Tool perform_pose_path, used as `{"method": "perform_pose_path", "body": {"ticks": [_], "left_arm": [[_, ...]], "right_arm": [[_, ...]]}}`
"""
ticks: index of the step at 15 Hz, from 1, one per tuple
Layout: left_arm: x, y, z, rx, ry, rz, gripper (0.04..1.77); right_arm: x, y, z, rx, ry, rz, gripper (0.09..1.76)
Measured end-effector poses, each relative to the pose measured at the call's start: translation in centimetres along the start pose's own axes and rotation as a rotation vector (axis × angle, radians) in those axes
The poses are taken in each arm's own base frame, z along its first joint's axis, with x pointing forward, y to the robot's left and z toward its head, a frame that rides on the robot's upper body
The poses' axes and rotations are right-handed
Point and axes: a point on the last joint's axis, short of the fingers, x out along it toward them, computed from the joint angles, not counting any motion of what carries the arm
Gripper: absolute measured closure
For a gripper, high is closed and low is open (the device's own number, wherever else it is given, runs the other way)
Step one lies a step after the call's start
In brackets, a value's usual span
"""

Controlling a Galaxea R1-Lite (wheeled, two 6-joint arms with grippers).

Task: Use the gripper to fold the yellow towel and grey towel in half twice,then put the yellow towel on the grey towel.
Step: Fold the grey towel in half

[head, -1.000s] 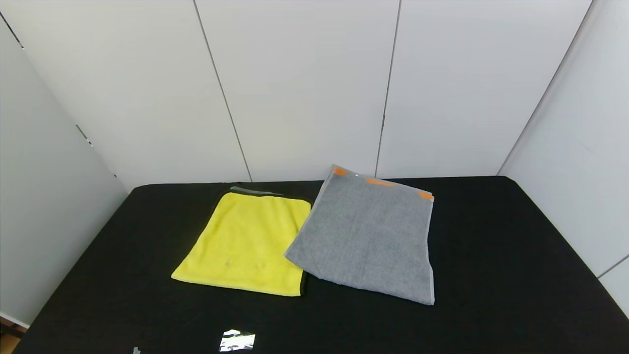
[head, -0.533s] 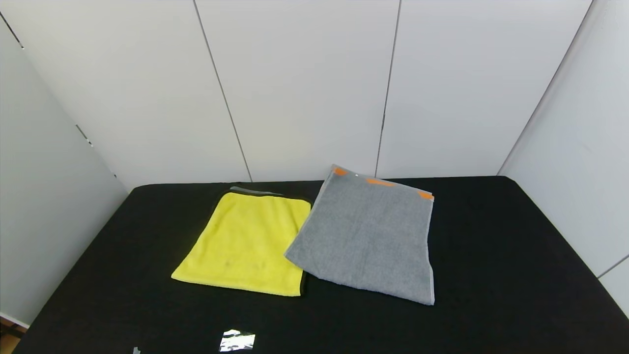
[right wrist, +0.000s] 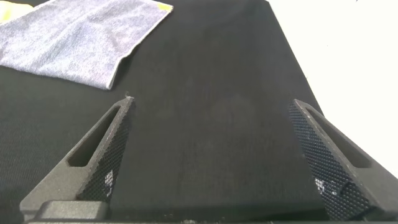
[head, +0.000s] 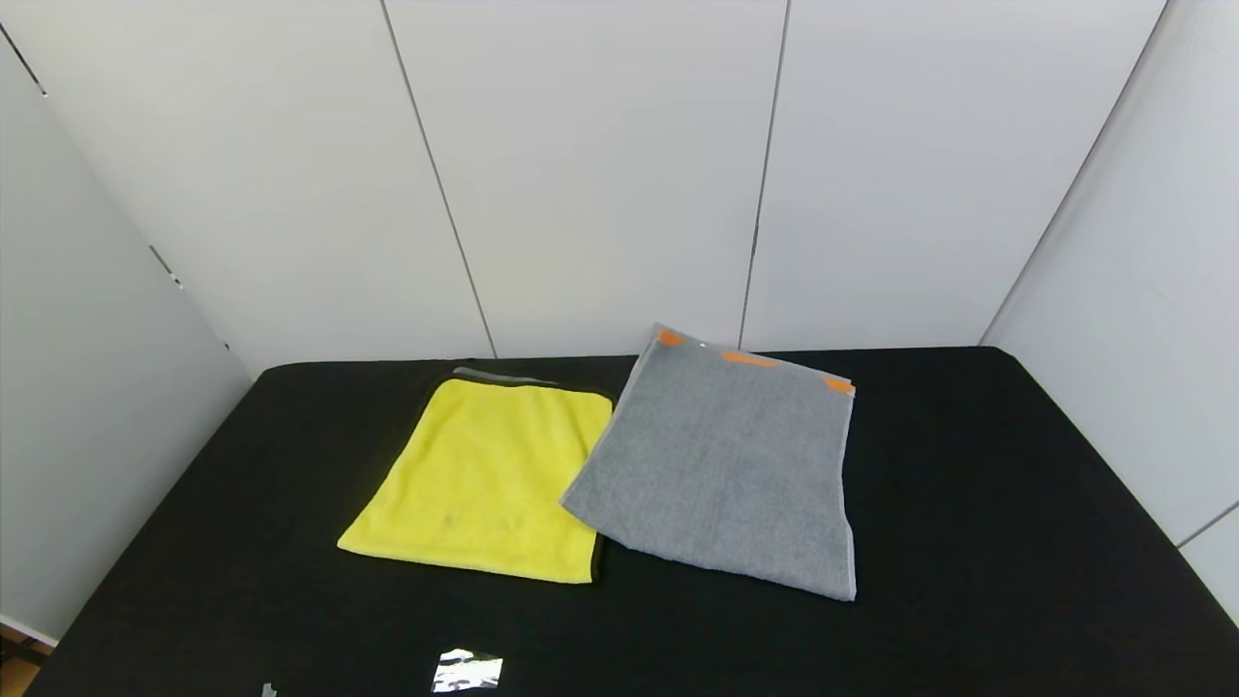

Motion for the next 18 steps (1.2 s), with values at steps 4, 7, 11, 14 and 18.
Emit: {"method": "perform_pose_path", "body": {"ticks": [4, 7, 11, 14, 18], "left_arm": [[-0.1, 0.0, 0.2, 0.002, 0.007, -0.003, 0.05], [-0.4, 0.0, 1.3, 0.004, -0.003, -0.02, 0.05], [-0.3, -0.1, 3.2, 0.013, 0.001, -0.031, 0.05], [0.3, -0.1, 5.0, 0.018, 0.034, -0.054, 0.05], [2.1, -0.1, 8.2, 0.035, 0.099, -0.101, 0.05]], "right_arm": [[0.0, 0.0, 0.0, 0.0, 0.001, 0.001, 0.09], [-0.4, 0.0, 1.1, 0.0, 0.003, 0.001, 0.09], [-1.1, 0.0, 3.6, -0.008, 0.009, 0.01, 0.09], [-0.7, 0.0, 5.9, -0.01, 0.026, 0.015, 0.09], [0.8, 0.1, 9.2, -0.008, 0.083, 0.047, 0.09]]}}
